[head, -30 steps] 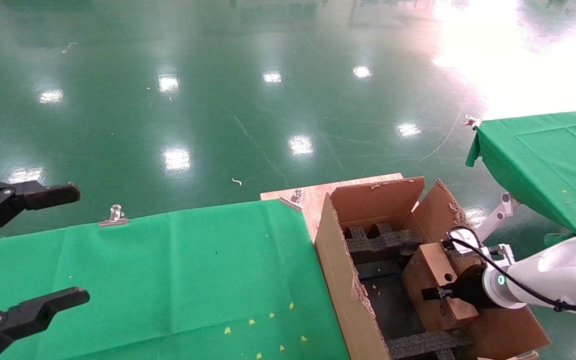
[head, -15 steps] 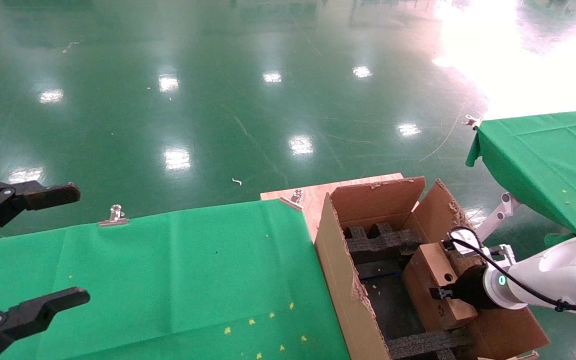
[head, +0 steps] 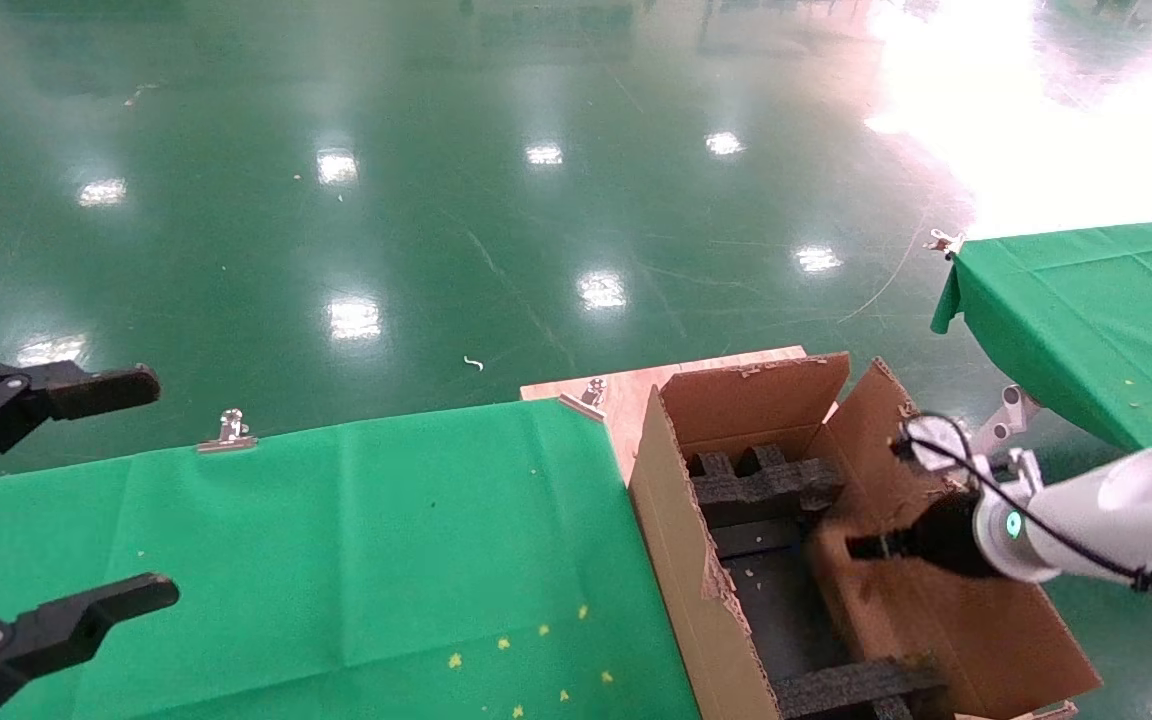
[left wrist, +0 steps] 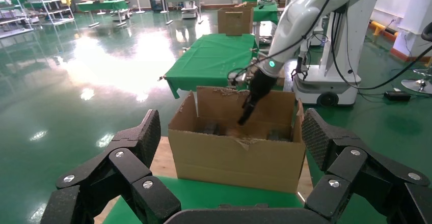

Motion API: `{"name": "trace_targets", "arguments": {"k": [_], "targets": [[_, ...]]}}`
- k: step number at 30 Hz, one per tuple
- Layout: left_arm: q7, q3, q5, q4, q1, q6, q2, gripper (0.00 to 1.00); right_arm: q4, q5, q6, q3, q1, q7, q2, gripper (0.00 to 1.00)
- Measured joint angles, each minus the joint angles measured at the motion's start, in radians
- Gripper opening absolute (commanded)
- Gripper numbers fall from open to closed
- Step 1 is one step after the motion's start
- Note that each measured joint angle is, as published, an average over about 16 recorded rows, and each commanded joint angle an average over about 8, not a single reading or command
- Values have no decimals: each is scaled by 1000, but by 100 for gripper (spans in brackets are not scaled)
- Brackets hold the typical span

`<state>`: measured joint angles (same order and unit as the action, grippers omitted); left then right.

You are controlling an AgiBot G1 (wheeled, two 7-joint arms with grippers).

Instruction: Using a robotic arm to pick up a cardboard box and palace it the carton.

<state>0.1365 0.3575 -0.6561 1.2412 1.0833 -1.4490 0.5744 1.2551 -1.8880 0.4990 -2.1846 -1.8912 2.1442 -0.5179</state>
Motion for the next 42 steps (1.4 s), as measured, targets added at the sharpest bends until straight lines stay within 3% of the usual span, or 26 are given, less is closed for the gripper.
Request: {"name": "trace_targets", "arguments": {"k": [8,17,24,33,42], "targets": [[0,0,0,0,0,0,0,100,56,0,-42,59,-107,-15,10,100],[0,0,0,0,0,0,0,100,108,150,-109,142,-216,-91,-2,100],[0,0,1,0,0,0,0,100,115,251,-123,176,-248,-141,-15,100],[0,0,1,0,0,0,0,100,111,303,-69,260,-200,-228,-19,100],[0,0,1,0,0,0,0,100,100,416,73,478,-64,-458,-29,100]]}}
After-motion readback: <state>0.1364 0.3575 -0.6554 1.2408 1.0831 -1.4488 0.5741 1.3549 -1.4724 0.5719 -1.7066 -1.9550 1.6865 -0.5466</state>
